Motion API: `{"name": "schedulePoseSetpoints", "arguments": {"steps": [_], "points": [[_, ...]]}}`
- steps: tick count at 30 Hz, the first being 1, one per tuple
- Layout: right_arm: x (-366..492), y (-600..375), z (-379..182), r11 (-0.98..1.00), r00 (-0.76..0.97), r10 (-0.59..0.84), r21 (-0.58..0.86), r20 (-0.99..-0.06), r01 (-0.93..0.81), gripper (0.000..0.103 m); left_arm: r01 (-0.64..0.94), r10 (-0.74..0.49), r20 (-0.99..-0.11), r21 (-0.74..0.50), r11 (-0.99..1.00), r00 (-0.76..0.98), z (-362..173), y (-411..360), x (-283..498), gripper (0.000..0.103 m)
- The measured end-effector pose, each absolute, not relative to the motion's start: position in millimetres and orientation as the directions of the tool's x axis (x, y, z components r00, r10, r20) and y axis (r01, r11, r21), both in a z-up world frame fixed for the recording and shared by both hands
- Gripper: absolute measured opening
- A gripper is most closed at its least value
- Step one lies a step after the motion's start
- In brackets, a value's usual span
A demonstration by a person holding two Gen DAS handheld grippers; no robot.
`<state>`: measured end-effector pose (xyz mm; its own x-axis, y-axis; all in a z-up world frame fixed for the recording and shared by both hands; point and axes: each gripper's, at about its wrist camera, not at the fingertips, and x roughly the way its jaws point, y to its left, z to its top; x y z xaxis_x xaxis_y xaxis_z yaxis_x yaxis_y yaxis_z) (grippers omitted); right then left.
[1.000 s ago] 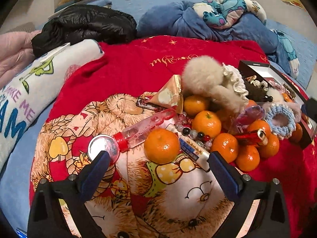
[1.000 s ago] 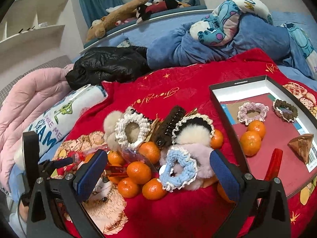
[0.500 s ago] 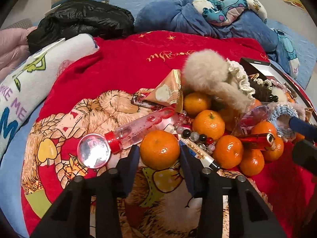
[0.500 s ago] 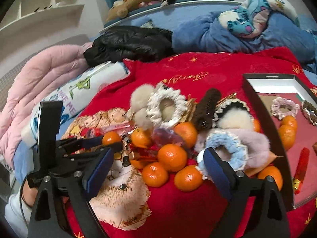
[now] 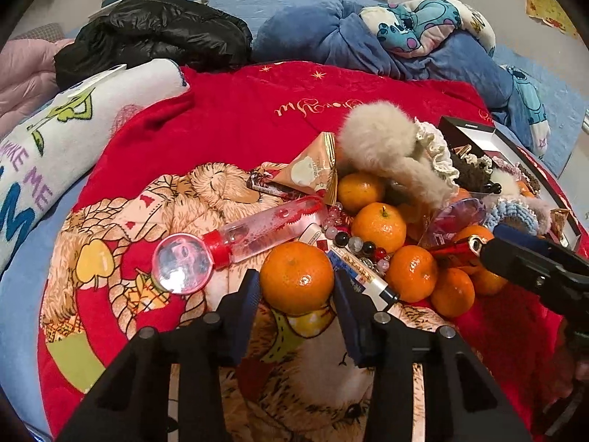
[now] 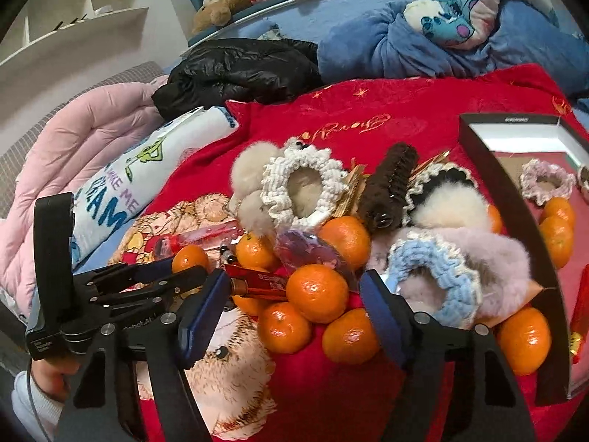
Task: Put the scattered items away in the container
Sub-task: 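Grasp another tangerine with the right tool while the left tool holds its tangerine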
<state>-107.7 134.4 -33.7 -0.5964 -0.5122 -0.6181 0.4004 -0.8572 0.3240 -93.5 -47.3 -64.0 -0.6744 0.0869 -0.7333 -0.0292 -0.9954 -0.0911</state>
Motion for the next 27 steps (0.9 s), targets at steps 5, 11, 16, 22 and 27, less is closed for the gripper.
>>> {"name": "schedulePoseSetpoints", "arguments": {"steps": [5,11,16,22,27], "points": [[-104.6,135.9,-33.0,-0.858,-0.597,-0.512,0.339,-0.617,0.385,0.067,-0.023,0.087,-0.722,-0.098,-0.995,-0.686,-59.2,-52.7,-81.4,0.042],[-100.6,144.0,-28.8,-0.894,-0.639,-0.447,0.281,-0.626,0.350,0.067,-0.027,0.096,-0.710,-0.108,-0.994,-0.698,-53.1,-56.2,-74.2,0.042],[-108.3,143.4,-35.2,-0.918,-0.635,-0.392,0.243,-0.665,0.312,0.064,-0.023,0.087,-0.706,-0.100,-0.995,-0.703,-50.6,-56.1,-69.9,0.042],[-109.9,119.4,-40.6,-0.917,-0.626,-0.375,0.174,-0.684,0.360,0.052,-0.039,0.097,-0.710,-0.097,-0.994,-0.698,-50.5,-49.5,-72.2,0.042],[-112.4,111.1,-44.0,-0.924,-0.632,-0.344,0.133,-0.694,0.357,0.044,-0.049,0.098,-0.709,-0.088,-0.995,-0.699,-49.9,-43.8,-69.7,0.042]]}}
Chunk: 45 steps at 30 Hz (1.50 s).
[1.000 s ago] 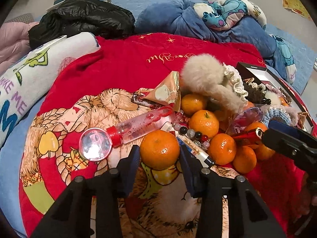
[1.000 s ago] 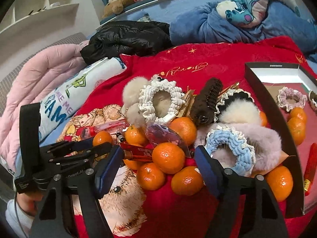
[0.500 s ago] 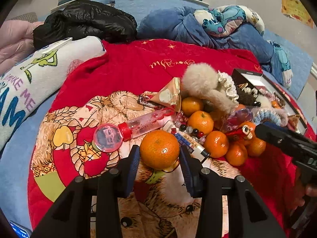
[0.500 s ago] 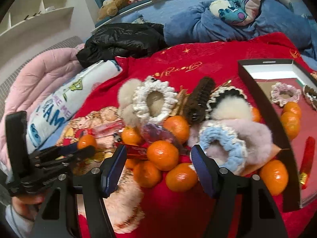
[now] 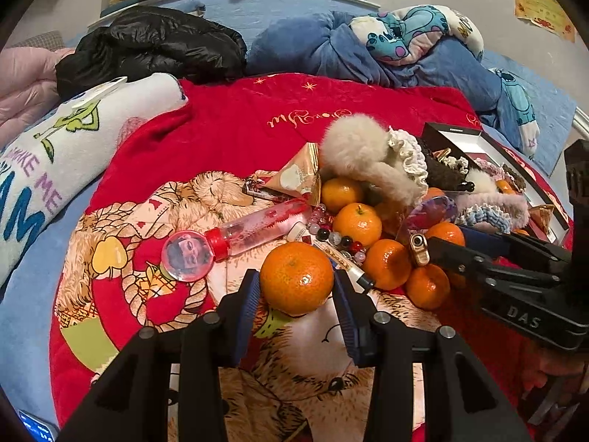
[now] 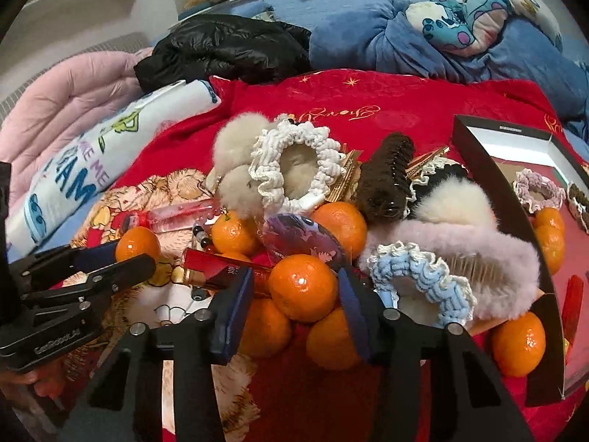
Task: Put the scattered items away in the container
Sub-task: 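Grasp another tangerine with the right tool while the left tool holds its tangerine, then carry both tangerines in the left and right tools over the black box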
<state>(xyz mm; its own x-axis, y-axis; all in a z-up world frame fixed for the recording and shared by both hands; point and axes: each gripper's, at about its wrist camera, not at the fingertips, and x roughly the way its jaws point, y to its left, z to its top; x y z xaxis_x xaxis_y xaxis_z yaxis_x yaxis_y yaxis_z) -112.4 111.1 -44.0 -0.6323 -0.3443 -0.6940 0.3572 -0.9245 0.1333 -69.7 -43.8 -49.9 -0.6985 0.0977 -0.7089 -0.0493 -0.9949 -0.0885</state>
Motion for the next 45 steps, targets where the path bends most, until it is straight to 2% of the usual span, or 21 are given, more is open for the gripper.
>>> {"name": "schedulePoseSetpoints", "arguments": {"steps": [3,18,27,38,45], "points": [[-116.3,113.8,-46.6,-0.928,-0.628,-0.343,0.146,-0.698,0.344,0.040,-0.050,0.099,-0.711,-0.089,-0.995,-0.697,-50.6,-42.4,-68.9,0.042],[-109.7,104.1,-44.3,-0.944,-0.665,-0.284,0.077,-0.691,0.322,0.037,-0.040,0.102,-0.689,-0.105,-0.994,-0.718,-38.6,-38.2,-58.8,0.042],[-97.0,115.4,-32.3,-0.943,-0.682,-0.313,0.131,-0.661,0.306,0.037,-0.031,0.064,-0.654,-0.062,-0.998,-0.754,-26.7,-30.5,-45.4,0.042],[-88.9,125.6,-16.9,-0.926,-0.688,-0.372,0.195,-0.623,0.323,0.037,-0.097,0.124,-0.605,-0.077,-0.992,-0.786,-9.0,-1.1,-35.5,0.042],[-81.6,161.1,-3.3,-0.929,-0.720,-0.371,0.224,-0.586,0.296,0.037,-0.133,0.162,-0.611,-0.094,-0.987,-0.775,-8.3,32.6,-42.3,0.042]]}}
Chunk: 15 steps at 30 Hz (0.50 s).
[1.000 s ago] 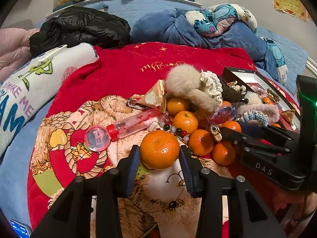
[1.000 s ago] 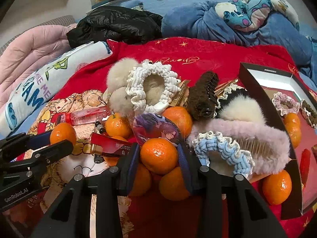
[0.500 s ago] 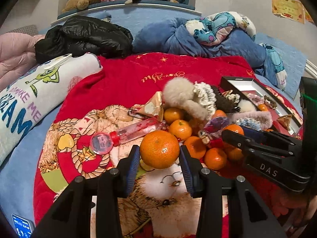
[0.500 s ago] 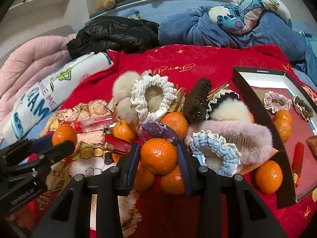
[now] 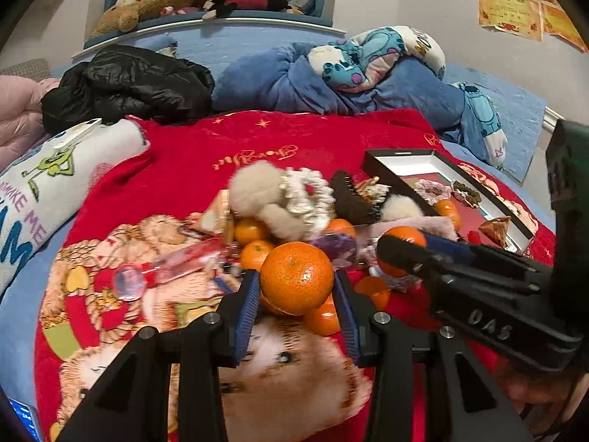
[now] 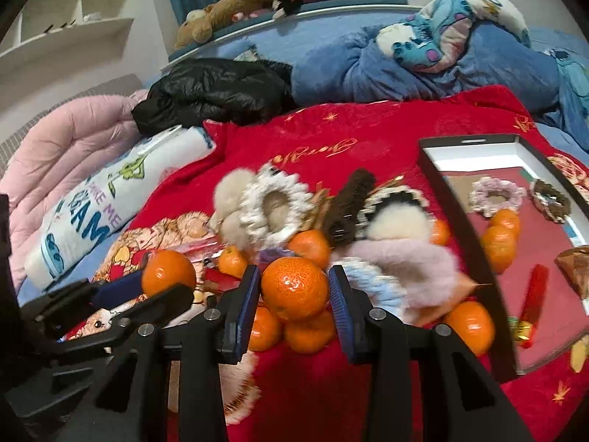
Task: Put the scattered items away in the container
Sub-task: 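Carry both tangerines in the left and right tools over the black box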
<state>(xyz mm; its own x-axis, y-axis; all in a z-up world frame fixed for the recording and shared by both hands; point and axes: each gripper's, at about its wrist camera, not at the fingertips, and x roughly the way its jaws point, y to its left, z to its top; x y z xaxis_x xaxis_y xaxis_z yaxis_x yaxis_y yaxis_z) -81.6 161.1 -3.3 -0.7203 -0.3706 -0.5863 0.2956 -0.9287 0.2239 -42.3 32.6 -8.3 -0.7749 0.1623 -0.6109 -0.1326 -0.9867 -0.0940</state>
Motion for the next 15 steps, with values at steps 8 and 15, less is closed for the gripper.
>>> {"name": "schedulePoseSetpoints", "arguments": {"steps": [8,15], "points": [[-67.6,223.1,8.9,-0.944,-0.764,-0.325,0.238,-0.557,0.229,0.037,-0.204,0.229,-0.582,-0.109,-0.973,-0.781,2.8,98.5,-42.6,0.042],[-51.0,289.2,18.9,-0.964,-0.806,-0.244,0.228,-0.539,0.139,0.037,-0.280,0.300,-0.567,-0.124,-0.952,-0.767,5.5,156.3,-45.7,0.042]]}}
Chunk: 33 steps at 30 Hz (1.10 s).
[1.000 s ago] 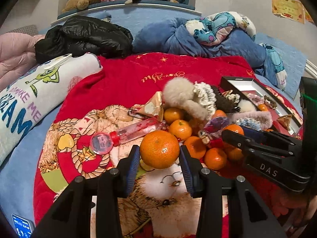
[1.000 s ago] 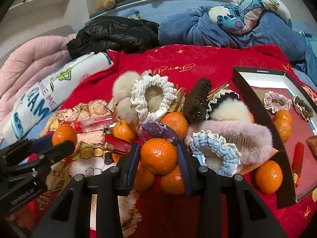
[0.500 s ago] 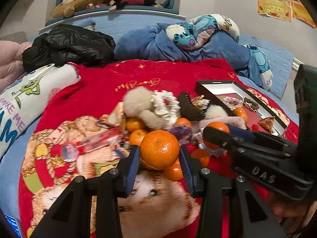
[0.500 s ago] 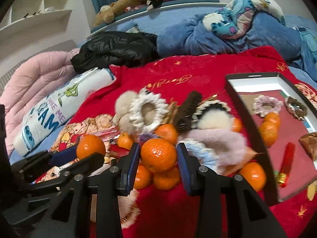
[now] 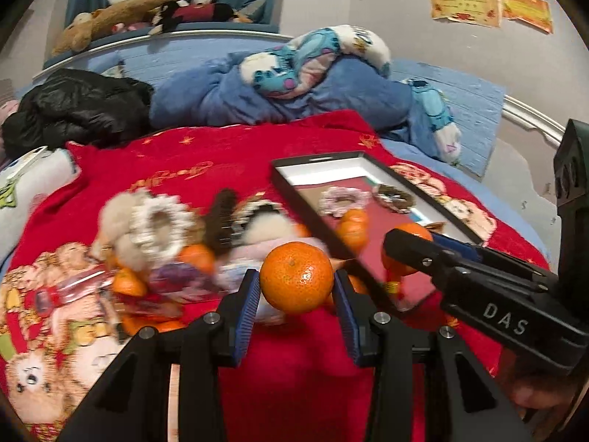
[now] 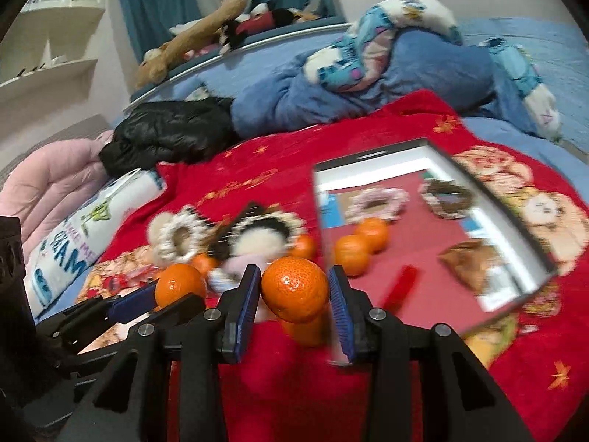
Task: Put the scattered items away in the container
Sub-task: 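Carry both tangerines in the left and right tools over the black box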
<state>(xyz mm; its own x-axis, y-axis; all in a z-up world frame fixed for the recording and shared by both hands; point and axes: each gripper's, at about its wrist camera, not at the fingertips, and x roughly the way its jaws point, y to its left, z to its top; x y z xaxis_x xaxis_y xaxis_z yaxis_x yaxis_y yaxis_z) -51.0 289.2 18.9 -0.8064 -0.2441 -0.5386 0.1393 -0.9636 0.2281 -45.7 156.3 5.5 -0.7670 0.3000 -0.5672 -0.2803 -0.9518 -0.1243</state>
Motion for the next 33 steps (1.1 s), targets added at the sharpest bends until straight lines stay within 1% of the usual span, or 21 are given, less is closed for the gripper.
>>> {"name": "schedulePoseSetpoints", "arguments": {"steps": [4,7,13,17,23,28,33], "points": [[-36.6,341.3,21.7,-0.970,-0.829,-0.178,0.236,-0.529,0.058,0.037,-0.322,0.346,-0.565,-0.146,-0.935,-0.749,4.5,188.0,-47.0,0.042],[-27.5,374.1,18.6,-0.970,-0.837,-0.130,0.242,-0.531,-0.003,0.037,-0.357,0.370,-0.568,-0.140,-0.924,-0.735,1.3,212.8,-47.4,0.042],[-18.9,410.0,6.2,-0.974,-0.826,-0.084,0.220,-0.558,-0.049,0.037,-0.426,0.416,-0.577,-0.127,-0.896,-0.703,-5.0,249.3,-42.5,0.042],[-19.4,412.9,6.2,-0.972,-0.824,-0.103,0.233,-0.557,-0.035,0.037,-0.435,0.437,-0.587,-0.155,-0.887,-0.682,-8.0,253.3,-44.4,0.042],[-31.4,404.5,8.1,-0.965,-0.823,-0.142,0.263,-0.550,-0.009,0.037,-0.422,0.434,-0.602,-0.172,-0.890,-0.670,-13.1,251.7,-51.9,0.042],[-43.5,405.0,10.6,-0.955,-0.822,-0.164,0.296,-0.545,-0.006,0.037,-0.421,0.428,-0.610,-0.165,-0.892,-0.667,-13.4,255.3,-58.2,0.042],[-54.8,406.0,6.3,-0.949,-0.801,-0.192,0.315,-0.567,0.004,0.037,-0.417,0.438,-0.653,-0.201,-0.887,-0.618,-19.2,259.6,-72.5,0.042]]}}
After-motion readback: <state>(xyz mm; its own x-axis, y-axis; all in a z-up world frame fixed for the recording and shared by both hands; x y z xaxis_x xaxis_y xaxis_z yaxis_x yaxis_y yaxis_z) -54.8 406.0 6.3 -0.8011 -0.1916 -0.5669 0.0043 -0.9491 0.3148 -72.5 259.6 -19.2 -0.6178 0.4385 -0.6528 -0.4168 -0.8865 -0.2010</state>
